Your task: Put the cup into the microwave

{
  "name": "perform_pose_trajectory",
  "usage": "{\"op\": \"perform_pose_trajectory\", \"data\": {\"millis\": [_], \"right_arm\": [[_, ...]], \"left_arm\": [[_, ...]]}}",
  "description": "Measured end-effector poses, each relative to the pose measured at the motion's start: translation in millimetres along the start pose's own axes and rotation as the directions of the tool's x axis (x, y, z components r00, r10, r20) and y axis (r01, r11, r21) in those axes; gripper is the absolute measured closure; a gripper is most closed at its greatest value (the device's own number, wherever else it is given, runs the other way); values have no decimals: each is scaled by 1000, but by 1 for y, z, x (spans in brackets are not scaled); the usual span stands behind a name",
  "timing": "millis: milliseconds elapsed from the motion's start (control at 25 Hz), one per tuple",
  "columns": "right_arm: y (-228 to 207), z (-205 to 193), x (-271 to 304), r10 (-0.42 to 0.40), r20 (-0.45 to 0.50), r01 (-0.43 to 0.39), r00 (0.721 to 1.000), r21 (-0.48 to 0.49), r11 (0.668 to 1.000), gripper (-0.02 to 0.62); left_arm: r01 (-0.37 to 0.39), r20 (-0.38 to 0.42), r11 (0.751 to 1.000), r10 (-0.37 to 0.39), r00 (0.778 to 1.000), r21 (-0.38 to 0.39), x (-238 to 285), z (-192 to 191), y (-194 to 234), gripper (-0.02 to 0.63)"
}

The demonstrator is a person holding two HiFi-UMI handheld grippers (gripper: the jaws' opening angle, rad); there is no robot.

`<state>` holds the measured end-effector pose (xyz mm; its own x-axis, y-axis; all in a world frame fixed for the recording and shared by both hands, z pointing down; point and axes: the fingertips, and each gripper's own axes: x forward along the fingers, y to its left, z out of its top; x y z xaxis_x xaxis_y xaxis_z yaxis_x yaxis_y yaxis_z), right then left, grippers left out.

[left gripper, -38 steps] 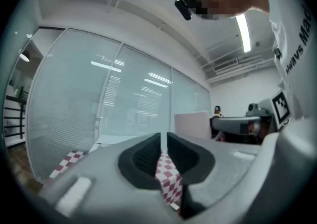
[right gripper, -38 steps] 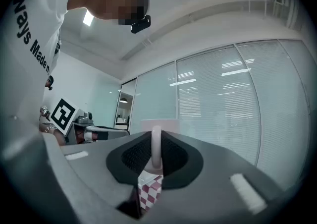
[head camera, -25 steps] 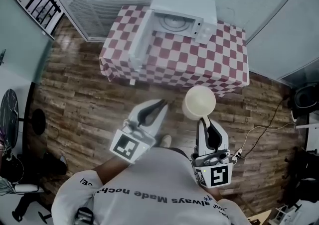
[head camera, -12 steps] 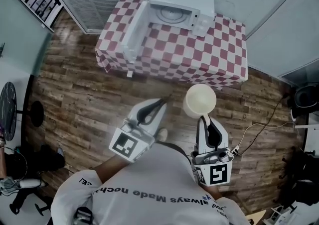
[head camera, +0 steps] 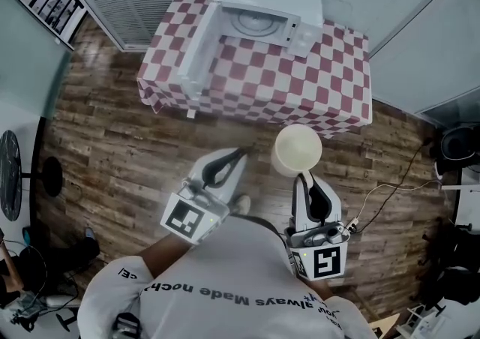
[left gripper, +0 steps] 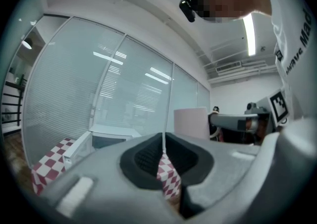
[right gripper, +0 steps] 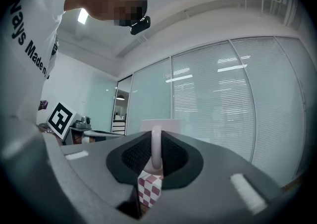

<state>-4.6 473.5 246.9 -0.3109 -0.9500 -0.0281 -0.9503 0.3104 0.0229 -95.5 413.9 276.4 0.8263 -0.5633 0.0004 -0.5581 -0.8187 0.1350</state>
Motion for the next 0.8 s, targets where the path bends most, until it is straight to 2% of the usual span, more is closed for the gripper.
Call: {"op": "perform_pose_trajectory", "data": {"millis": [200, 360, 560, 800], "right_arm": [[-1, -4, 53, 10, -16, -10, 1000, -10, 1000, 558], [3, -2, 106, 18, -8, -18, 1000, -20, 1000, 558], [6, 0, 164, 7, 7, -7, 1000, -22, 1000, 558], [3, -2, 205, -32, 8, 32, 999, -15, 999, 560]], "left_arm": [[-4, -1, 1000, 4, 1000, 27, 11, 5, 55, 591], [-22, 19, 1000, 22, 1000, 14, 21, 18, 106, 592], [6, 33, 1000, -6, 999, -9, 39, 31, 154, 594], [37, 32, 999, -36, 999, -4, 57, 37, 196, 594]]}}
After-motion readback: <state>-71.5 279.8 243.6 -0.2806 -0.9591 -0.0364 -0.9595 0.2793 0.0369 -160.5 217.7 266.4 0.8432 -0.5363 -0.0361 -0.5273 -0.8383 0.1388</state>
